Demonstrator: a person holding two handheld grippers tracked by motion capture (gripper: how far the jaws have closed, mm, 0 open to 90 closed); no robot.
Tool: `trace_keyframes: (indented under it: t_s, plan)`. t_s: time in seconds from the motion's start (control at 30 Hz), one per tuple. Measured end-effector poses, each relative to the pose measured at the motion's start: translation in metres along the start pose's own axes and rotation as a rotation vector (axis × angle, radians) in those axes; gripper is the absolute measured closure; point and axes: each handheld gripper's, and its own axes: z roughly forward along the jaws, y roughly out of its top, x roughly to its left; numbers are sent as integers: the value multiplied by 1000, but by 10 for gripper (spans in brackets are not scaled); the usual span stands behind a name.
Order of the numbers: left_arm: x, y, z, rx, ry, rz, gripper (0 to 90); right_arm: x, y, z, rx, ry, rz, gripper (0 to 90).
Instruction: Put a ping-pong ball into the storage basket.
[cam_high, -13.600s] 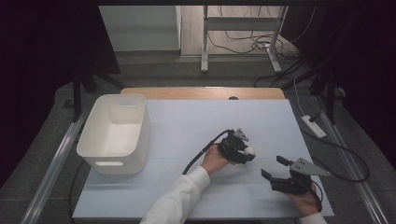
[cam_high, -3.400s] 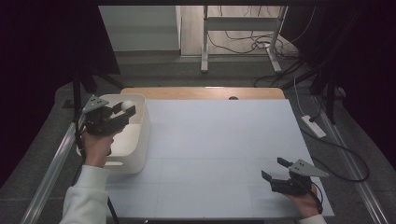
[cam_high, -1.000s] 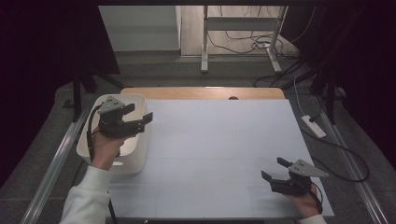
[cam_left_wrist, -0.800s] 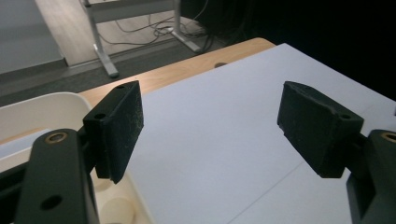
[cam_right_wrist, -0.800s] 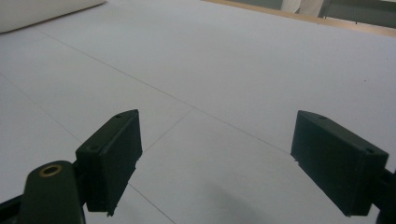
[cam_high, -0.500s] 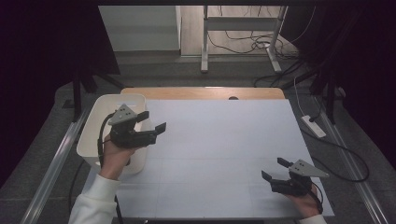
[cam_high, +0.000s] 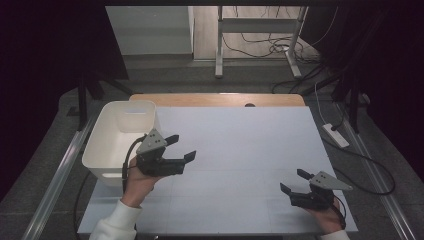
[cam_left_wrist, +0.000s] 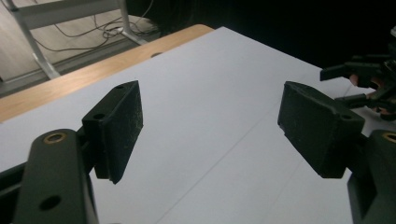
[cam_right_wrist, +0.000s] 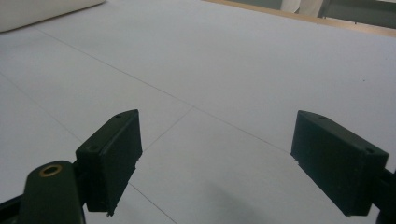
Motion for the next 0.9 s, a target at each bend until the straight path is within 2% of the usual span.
trace_keyframes:
  t_s: [0.1, 0.23, 0.43, 0.73, 0.9]
  plan:
    - [-8, -8, 4, 6, -18, 11, 230, 0, 0, 0, 1, 0, -2, 164]
    - [-15, -18, 11, 22, -20, 31, 229, 1, 0, 0, -1, -1, 2, 164]
    - [-20, -30, 16, 31, -38, 36, 228, 1, 0, 0, -1, 2, 1, 164]
    - [-18, -52, 20, 48, -32, 33, 228, 2, 0, -1, -1, 0, 2, 164]
    - [-11, -73, 20, 70, -17, 14, 229, 2, 1, -1, -2, 0, 0, 164]
